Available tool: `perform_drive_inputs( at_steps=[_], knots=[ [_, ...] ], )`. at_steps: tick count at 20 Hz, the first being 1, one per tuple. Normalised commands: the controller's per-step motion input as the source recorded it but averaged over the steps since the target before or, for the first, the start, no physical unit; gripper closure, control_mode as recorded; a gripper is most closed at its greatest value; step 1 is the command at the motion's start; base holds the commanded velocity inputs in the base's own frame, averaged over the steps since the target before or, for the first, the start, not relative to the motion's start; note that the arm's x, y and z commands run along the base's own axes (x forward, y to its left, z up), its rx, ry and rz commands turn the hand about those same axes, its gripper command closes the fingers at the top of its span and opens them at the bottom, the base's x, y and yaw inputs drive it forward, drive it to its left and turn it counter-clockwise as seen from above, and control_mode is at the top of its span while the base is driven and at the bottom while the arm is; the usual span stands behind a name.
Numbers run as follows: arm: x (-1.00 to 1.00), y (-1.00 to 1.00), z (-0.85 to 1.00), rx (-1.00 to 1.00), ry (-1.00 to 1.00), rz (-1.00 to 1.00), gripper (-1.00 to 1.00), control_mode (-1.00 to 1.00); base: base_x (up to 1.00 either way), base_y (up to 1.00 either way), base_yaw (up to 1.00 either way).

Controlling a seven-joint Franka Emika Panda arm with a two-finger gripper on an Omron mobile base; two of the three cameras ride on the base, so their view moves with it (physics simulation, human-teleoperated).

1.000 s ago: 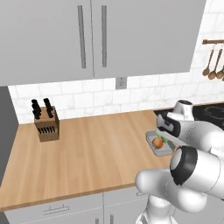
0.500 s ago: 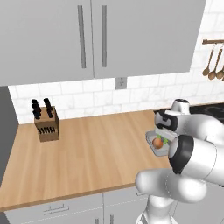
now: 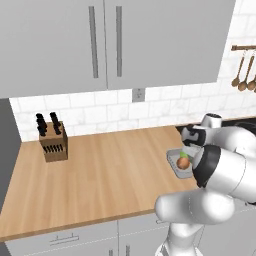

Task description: Take the meat container that has the fish and place it on the second highest rack of the freezer. Then take the vegetable container that has the onion and lemon wedge and place it on the highest rack of the freezer.

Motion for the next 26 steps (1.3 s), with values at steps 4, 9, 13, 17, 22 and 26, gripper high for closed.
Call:
perform_drive_inputs(
  at_steps=[4, 9, 13, 17, 22, 26],
  knots=[
    [0.00, -0.03, -0.19, 0.00, 0.00, 0.00, -1.00, -1.00, 0.00, 0.00, 0.00],
    [-0.01, 0.00, -0.04, 0.00, 0.00, -0.02, -1.00, -1.00, 0.00, 0.00, 0.00],
    [-0.23, 0.00, -0.09, 0.00, -0.01, -0.04, -1.00, -1.00, 0.00, 0.00, 0.00],
    [-0.29, 0.00, -0.20, 0.00, 0.00, -0.01, -1.00, -1.00, 0.00, 0.00, 0.00],
    [-0.03, 0.00, -0.19, 0.00, 0.00, 0.00, -1.00, -1.00, 0.00, 0.00, 0.00],
    [0.11, 0.00, -0.10, 0.00, 0.00, -0.01, -1.00, -1.00, 0.00, 0.00, 0.00]
  ],
)
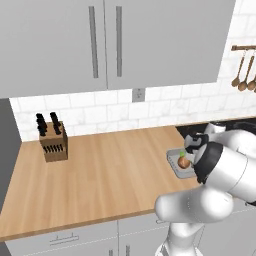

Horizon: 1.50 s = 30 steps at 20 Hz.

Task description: Take the meat container that has the fish and place it on the second highest rack of the freezer. Then take the vegetable container that has the onion and lemon wedge and place it on the highest rack of the freezer.

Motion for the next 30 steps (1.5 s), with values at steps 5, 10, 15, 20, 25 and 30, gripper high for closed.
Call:
perform_drive_inputs(
  at_steps=[5, 10, 15, 20, 25, 30],
  knots=[
    [0.00, 0.02, -0.20, 0.00, 0.00, 0.00, -1.00, -1.00, 0.00, 0.00, 0.00],
    [0.00, 0.05, -0.30, 0.00, 0.00, 0.00, -1.00, -1.00, 0.00, 0.00, 0.00],
    [0.00, 0.00, -0.19, 0.00, 0.00, 0.00, -1.00, -1.00, 0.00, 0.00, 0.00],
    [0.00, 0.00, 0.00, 0.00, 0.00, 0.00, -1.00, -1.00, 0.00, 0.00, 0.00],
    [0.00, 0.00, 0.00, 0.00, 0.00, 0.00, 1.00, -1.00, 0.00, 0.00, 0.00],
    [0.00, 0.00, 0.00, 0.00, 0.00, 0.00, 1.00, -1.00, 0.00, 0.00, 0.00]
  ],
)
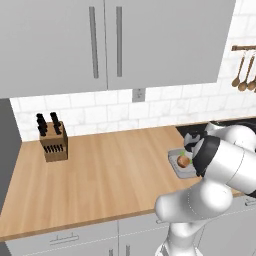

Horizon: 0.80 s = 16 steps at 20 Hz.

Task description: Take the meat container that has the fish and place it on the second highest rack of the freezer. Then take the vegetable container that has the onion and lemon wedge and place it on the highest rack of the freezer.

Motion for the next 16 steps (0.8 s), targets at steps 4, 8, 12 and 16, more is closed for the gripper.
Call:
perform_drive_inputs(
  at_steps=[4, 8, 12, 16],
  knots=[
    [-0.04, 0.00, -0.16, 0.00, 0.00, 0.00, 1.00, -1.00, 0.00, 0.00, 0.00],
    [-0.05, 0.00, -0.10, 0.00, 0.00, 0.00, 1.00, -1.00, 0.00, 0.00, 0.00],
    [-0.15, 0.03, 0.11, 0.00, 0.00, 0.00, 1.00, -1.00, 0.00, 0.00, 0.00],
    [-0.07, 0.00, 0.75, 0.07, 0.02, 0.04, 1.00, -1.00, 0.00, 0.00, 0.00]
  ],
)
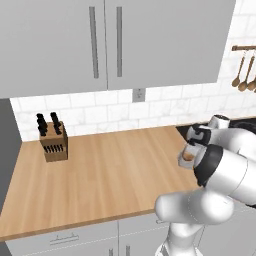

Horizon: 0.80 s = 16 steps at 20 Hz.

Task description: Take the meat container that has the fish and place it on the second highest rack of the freezer. Then take the vegetable container that has the onion and lemon wedge and place it on the highest rack of the freezer.

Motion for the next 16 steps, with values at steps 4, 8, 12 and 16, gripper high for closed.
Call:
perform_drive_inputs(
  at_steps=[4, 8, 12, 16],
  knots=[
    [-0.04, 0.00, 0.62, 0.10, 0.00, 0.11, 1.00, -1.00, 0.00, 0.00, 0.00],
    [-0.14, 0.01, 0.22, 0.04, 0.00, 0.30, 1.00, -1.00, 0.00, 0.00, 0.00],
    [-0.24, 0.00, 0.06, 0.00, 0.00, 0.43, 1.00, -1.00, 0.00, 0.00, 0.00],
    [-0.46, 0.13, 0.31, 0.00, -0.01, 0.47, 1.00, -1.00, 0.00, 0.00, 0.00]
  ],
)
